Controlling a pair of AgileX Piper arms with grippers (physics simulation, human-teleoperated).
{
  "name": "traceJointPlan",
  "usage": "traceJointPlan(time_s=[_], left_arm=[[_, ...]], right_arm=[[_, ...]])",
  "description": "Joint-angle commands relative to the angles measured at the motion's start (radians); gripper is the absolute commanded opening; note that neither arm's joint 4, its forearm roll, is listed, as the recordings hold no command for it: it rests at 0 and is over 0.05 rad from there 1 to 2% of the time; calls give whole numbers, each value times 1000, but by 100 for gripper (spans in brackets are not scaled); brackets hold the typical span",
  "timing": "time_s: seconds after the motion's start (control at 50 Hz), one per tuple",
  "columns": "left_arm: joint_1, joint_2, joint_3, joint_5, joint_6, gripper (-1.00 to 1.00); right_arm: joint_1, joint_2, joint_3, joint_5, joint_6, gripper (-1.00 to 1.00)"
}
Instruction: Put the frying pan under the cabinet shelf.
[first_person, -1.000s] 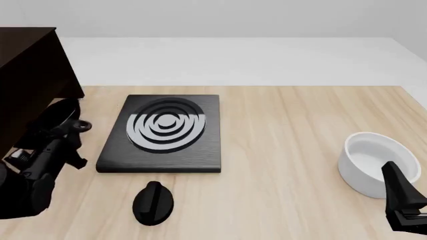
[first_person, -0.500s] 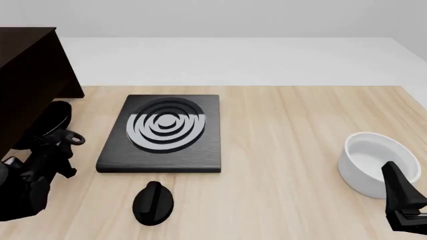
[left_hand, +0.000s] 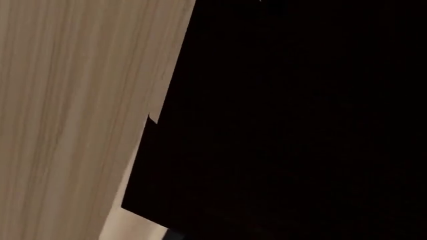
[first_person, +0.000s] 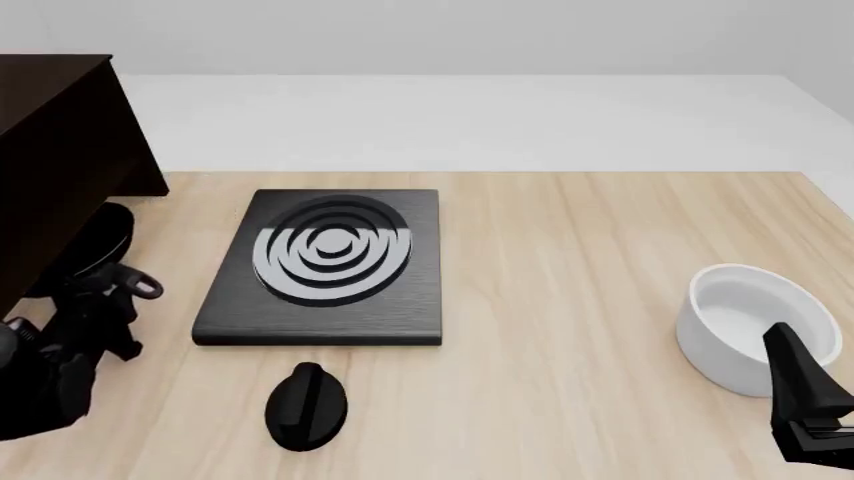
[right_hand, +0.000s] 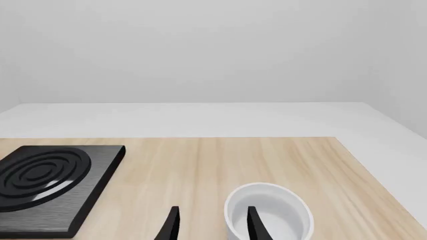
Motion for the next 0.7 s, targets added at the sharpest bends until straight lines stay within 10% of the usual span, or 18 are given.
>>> traceJointPlan(time_s=[0.02, 0.7], left_arm=[[20, 226, -83, 1, 291, -100], [70, 356, -343, 258, 618, -100]], right_arm=[[0, 0, 0, 0, 0, 100], [0, 0, 0, 0, 0, 100]])
